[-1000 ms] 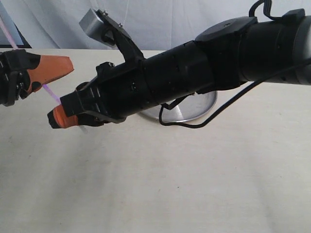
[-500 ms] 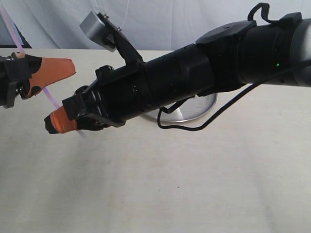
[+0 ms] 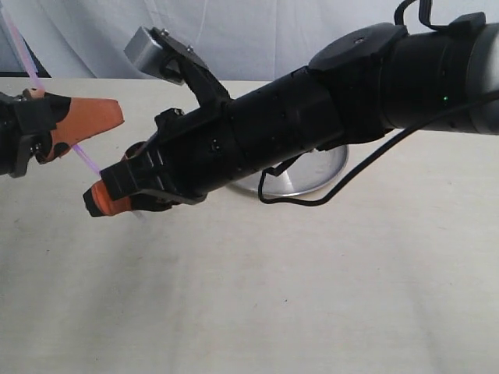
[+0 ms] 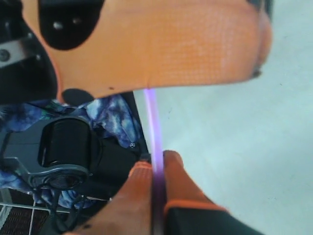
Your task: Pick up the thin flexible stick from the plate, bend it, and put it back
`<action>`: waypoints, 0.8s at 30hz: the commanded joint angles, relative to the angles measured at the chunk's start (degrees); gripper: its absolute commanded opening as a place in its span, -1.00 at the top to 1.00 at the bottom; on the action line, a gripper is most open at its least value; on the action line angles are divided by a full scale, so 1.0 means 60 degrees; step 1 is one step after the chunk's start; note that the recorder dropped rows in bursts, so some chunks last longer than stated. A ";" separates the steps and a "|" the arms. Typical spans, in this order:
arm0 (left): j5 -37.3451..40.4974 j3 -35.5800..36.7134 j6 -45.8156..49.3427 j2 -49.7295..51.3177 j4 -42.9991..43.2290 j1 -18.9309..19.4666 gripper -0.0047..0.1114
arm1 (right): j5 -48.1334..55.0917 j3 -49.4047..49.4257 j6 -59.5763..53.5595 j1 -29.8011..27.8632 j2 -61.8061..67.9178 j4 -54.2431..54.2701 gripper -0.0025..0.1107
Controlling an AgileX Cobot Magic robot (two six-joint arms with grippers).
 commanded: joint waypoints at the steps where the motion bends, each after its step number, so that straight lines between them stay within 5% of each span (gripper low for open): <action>1: -0.2106 0.0008 0.0017 0.0056 -0.0105 -0.0006 0.91 | 0.0416 0.0073 0.0371 -0.0004 0.0112 -0.1263 0.97; 15: -0.1353 0.0008 0.0293 0.0241 -0.0276 -0.0006 0.91 | 0.0692 0.0073 0.0563 -0.0004 0.0112 -0.1237 0.96; 18: -0.1197 0.0008 0.0293 0.0241 -0.0276 -0.0006 0.91 | 0.0087 0.0073 0.0581 -0.0004 0.0080 -0.1068 0.66; 22: -0.0659 0.0008 0.0293 0.0241 -0.0363 -0.0031 0.91 | -0.0348 0.0073 0.0624 -0.0004 0.0080 -0.0633 -0.17; 24: -0.0616 0.0008 0.0293 0.0241 -0.0363 -0.0219 0.91 | -0.0435 0.0073 0.0624 -0.0004 0.0080 -0.0530 -0.40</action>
